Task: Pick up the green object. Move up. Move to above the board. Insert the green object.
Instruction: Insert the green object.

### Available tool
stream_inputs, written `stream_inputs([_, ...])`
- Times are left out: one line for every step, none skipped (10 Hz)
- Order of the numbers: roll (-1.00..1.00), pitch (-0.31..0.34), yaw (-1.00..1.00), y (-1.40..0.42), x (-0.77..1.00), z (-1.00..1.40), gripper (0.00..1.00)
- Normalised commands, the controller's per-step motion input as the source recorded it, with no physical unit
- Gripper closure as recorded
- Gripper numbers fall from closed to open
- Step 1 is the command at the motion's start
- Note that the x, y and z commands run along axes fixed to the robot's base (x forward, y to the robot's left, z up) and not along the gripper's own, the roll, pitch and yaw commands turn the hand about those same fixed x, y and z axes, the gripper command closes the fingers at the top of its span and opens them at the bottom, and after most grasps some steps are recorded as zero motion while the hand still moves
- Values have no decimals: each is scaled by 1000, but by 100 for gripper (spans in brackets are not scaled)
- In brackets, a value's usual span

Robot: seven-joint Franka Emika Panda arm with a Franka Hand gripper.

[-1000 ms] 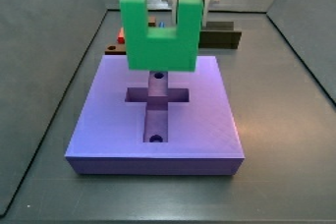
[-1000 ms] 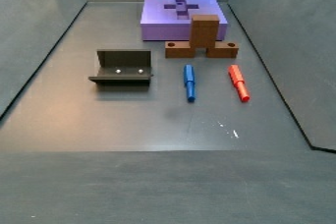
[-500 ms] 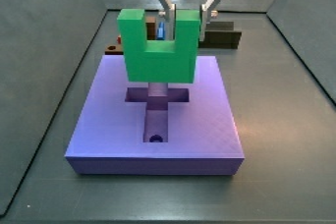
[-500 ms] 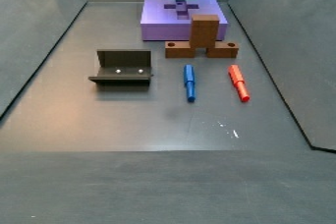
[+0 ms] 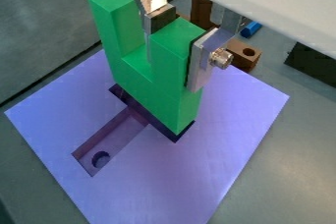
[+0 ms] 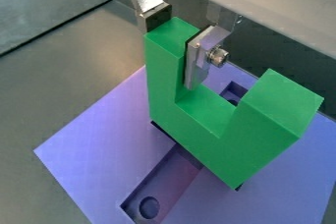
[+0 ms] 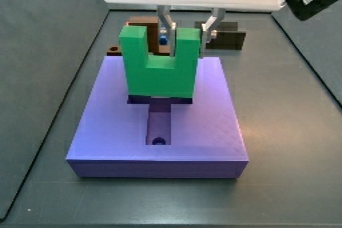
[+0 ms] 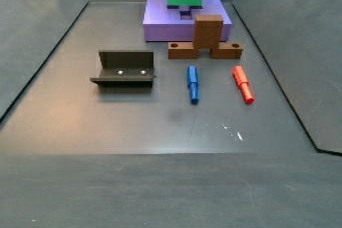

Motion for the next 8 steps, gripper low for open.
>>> stream_inputs([197,0,123,-114,31,-260,100])
stream_inputs([190,-21,243,-94,0,-183,100])
stream_inputs([203,-26,340,-69,89,-166,100])
stream_inputs([166,-31,340,-83,91,-114,100])
stream_inputs([90,-34,254,-66,69,-100,100])
stream_inputs([49,-29,191,-14,86,-109,100])
stream_inputs([0,0,17,0,209,-140,100])
stream_inputs([-56,0,-326,51,131,-140,100])
